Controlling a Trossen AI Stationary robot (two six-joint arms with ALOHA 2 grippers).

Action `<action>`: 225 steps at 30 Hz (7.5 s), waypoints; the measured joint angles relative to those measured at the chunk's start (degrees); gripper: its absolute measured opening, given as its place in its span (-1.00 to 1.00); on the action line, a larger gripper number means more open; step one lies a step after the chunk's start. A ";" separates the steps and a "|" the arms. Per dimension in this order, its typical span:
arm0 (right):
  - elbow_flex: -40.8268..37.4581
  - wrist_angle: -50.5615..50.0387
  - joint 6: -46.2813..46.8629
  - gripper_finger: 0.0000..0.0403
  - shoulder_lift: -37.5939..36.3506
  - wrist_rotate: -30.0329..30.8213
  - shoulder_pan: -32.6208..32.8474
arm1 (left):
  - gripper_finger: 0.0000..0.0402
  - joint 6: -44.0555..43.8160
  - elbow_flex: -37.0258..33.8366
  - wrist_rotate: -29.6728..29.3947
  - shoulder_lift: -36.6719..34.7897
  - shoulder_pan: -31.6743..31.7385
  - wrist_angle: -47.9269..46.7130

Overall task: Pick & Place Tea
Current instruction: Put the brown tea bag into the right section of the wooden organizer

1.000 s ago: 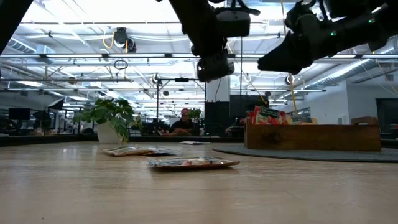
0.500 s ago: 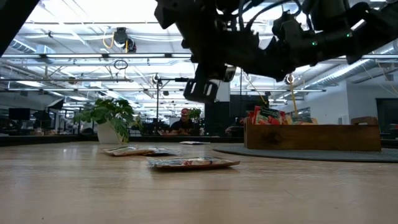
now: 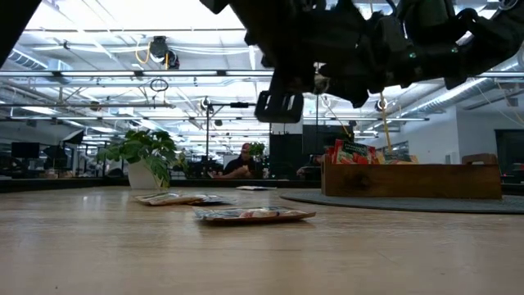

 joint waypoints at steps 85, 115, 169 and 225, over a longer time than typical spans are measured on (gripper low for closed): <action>29.97 -120.24 12.20 -1.00 -10.72 14.79 4.79 | 0.83 -63.67 -6.16 14.25 -29.54 3.60 -37.04; 29.94 -116.86 -3.68 -1.00 0.25 10.45 -3.55 | 0.83 -40.29 -6.21 59.12 -44.16 11.90 -25.11; 6.06 -44.26 -2.39 -0.27 -29.32 16.17 5.39 | 0.82 -50.86 -20.77 46.90 -38.29 20.90 -18.57; -6.21 -21.20 -12.09 -0.29 -29.55 16.12 5.44 | -0.96 -60.31 24.17 64.01 11.34 47.36 -42.13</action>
